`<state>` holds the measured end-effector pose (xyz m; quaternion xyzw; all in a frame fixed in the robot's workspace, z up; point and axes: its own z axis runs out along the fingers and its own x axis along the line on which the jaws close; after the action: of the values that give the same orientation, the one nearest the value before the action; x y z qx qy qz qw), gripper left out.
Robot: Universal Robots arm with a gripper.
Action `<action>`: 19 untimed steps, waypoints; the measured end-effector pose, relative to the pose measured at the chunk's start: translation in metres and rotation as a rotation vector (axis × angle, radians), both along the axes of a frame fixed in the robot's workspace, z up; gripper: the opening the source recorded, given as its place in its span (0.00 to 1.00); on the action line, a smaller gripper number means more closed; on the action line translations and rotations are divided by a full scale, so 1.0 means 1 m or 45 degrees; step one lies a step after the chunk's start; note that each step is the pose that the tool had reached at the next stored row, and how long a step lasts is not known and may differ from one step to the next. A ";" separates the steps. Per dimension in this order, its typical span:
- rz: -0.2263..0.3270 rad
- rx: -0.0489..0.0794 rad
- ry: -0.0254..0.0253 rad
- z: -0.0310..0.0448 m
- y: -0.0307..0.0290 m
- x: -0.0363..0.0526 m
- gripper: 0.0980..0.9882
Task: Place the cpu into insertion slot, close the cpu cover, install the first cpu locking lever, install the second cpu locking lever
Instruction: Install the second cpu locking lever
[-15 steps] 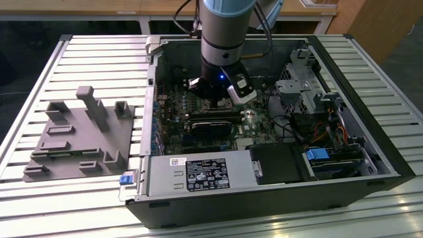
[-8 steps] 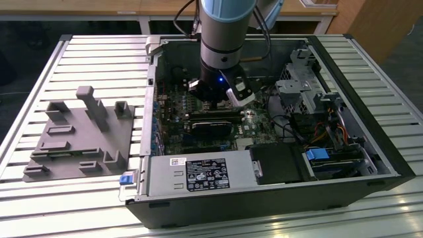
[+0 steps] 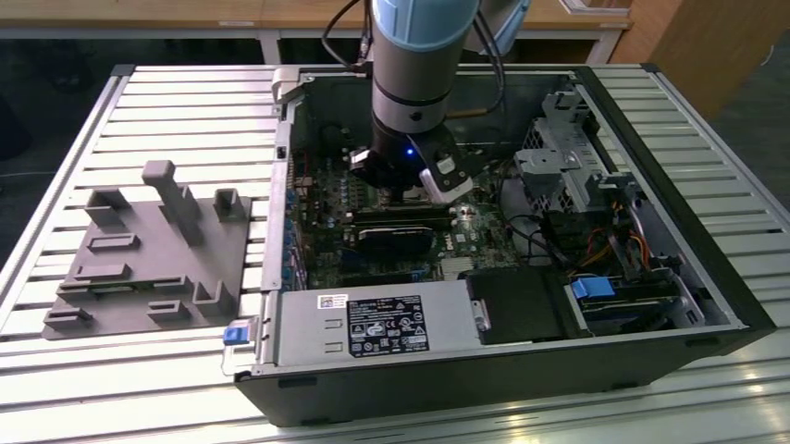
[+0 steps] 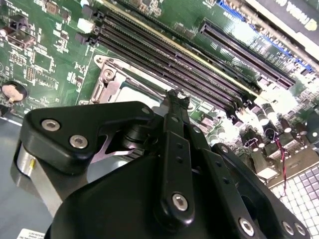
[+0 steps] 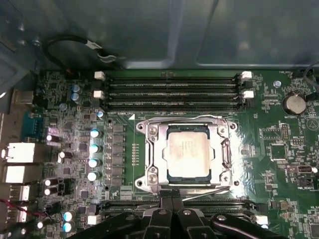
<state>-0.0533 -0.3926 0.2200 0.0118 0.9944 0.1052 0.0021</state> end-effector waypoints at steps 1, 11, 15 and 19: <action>0.000 0.004 0.0000 -0.0001 -0.0001 -0.0004 0.01; -0.009 0.024 -0.0001 -0.0027 -0.0037 -0.0019 0.01; -0.020 0.032 -0.0002 -0.0033 -0.0070 -0.0024 0.01; -0.021 0.055 0.0000 -0.0036 -0.0094 -0.0055 0.01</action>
<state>-0.0587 -0.4020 0.2165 0.0202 0.9917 0.1269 0.0027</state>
